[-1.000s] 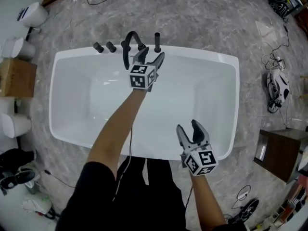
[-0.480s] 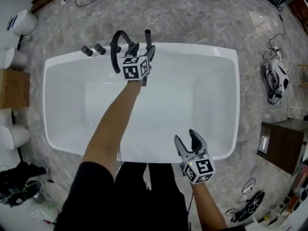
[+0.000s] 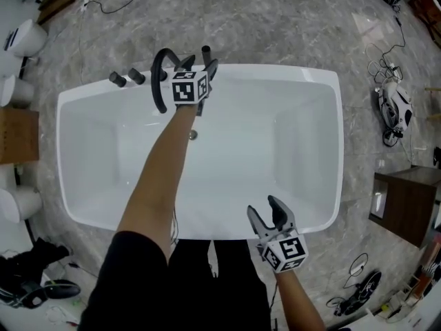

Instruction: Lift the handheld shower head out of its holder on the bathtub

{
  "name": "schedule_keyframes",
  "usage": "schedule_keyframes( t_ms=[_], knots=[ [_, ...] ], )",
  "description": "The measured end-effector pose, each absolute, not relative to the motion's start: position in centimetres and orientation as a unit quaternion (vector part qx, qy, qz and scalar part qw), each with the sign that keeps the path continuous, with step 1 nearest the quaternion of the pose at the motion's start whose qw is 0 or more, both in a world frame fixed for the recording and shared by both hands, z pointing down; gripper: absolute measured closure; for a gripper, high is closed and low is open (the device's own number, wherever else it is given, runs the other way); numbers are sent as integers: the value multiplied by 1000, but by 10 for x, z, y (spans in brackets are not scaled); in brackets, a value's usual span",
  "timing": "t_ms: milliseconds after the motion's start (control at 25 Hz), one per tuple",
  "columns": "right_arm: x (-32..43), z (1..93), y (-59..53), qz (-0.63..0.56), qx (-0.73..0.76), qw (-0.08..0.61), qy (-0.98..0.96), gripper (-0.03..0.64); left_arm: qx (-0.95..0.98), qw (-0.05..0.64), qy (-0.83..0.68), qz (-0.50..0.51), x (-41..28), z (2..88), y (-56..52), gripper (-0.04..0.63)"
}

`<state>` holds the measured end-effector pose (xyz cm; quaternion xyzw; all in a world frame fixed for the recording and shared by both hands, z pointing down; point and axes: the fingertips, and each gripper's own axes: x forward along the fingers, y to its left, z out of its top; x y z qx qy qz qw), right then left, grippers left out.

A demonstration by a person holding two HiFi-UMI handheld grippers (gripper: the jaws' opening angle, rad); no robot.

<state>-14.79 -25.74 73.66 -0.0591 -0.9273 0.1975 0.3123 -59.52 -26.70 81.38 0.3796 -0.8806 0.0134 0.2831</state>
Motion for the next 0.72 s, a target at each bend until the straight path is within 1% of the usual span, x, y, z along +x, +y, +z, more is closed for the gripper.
schedule_keyframes(
  t_ms=[200,360,480,640,680,720],
  knots=[
    [-149,735,-260,187,-59,315,-929,383,393,306,-866,46,-599,826,-276,313],
    [-143,743,-259,177,-64,323,-927,383,394,308,-864,57,-611,829,-281,313],
    [-137,753,-258,180,-60,330,-925,383,392,312,-863,66,-617,836,-281,345],
    [-138,759,-256,182,-56,333,-923,383,399,318,-857,73,-621,846,-285,425],
    [-138,761,-254,183,-57,334,-923,383,398,323,-855,80,-622,849,-284,460],
    [-139,762,-252,184,-58,335,-923,383,397,326,-854,87,-623,850,-283,463]
  ],
)
